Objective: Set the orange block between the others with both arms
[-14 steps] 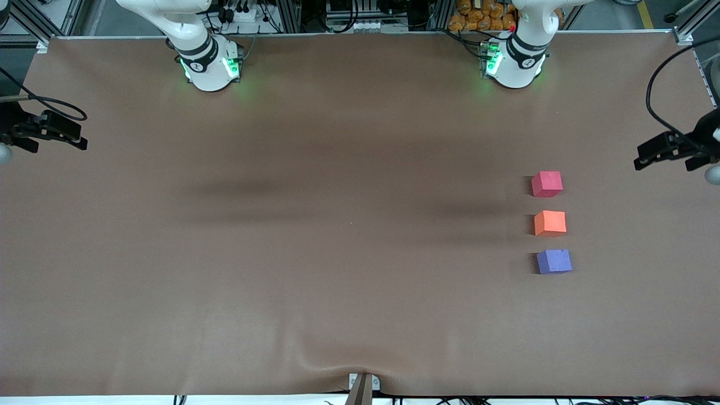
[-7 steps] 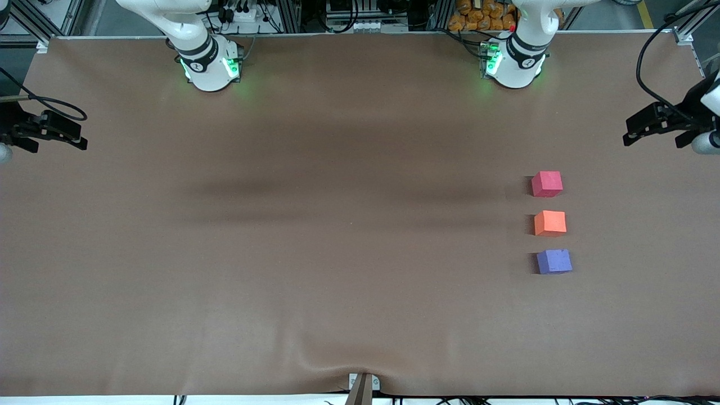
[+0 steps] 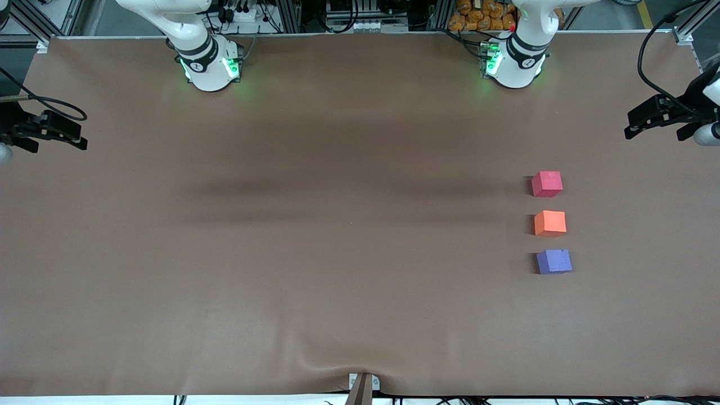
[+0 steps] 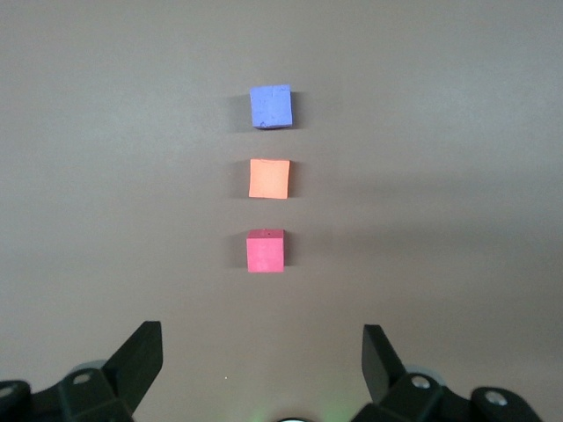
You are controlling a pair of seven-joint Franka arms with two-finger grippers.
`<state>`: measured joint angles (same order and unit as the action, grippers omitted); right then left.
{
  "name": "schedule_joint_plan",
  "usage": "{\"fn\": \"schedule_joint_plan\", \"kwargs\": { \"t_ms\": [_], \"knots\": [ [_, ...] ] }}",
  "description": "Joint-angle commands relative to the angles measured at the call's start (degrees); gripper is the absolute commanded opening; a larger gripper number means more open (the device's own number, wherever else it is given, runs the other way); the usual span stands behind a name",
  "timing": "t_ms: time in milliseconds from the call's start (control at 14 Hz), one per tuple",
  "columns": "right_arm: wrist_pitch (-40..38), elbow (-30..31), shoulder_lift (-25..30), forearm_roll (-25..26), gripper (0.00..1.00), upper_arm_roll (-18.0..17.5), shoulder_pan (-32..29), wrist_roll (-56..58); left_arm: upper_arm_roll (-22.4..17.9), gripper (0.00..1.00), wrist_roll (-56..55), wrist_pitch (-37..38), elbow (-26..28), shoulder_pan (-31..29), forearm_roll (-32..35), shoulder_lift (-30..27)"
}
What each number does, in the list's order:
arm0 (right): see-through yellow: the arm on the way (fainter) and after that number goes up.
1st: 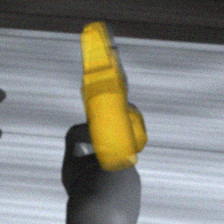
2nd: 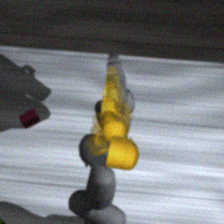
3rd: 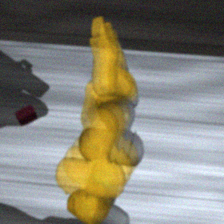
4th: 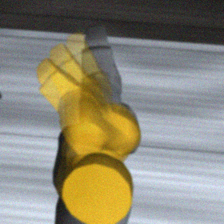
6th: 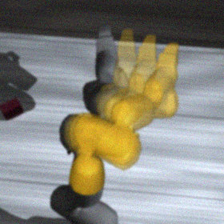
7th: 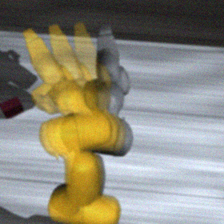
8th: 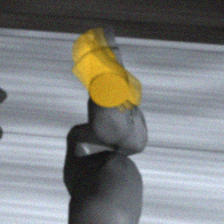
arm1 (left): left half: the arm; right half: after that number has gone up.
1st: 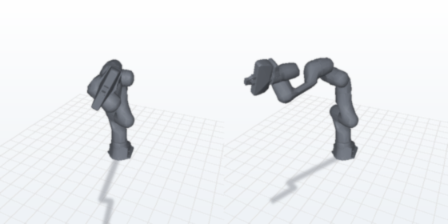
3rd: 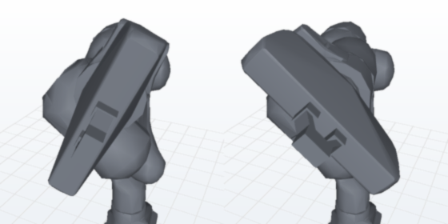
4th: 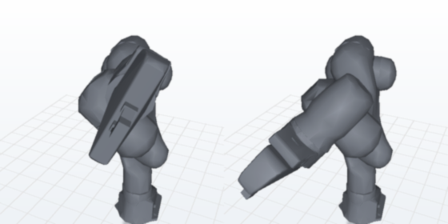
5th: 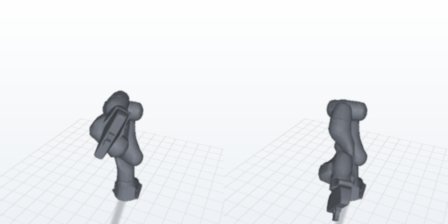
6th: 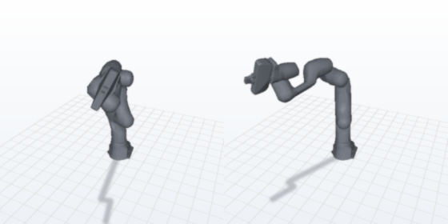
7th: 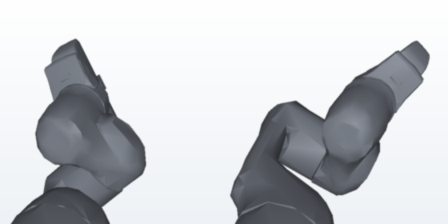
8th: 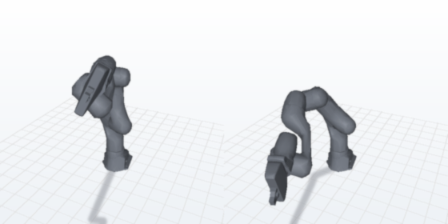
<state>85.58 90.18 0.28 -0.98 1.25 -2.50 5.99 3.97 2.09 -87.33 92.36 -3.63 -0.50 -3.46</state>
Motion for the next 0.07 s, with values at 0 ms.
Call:
{"fn": "schedule_joint_plan", "kwargs": {
  "t_ms": [0],
  "knots": [
    [-0.6,-0.9,-0.4,-0.7,1.00,-0.1,-0.2,0.6,-0.6,1.00,-0.3,1.5,0.4,0.5,-0.3,-1.3]
  ]
}}
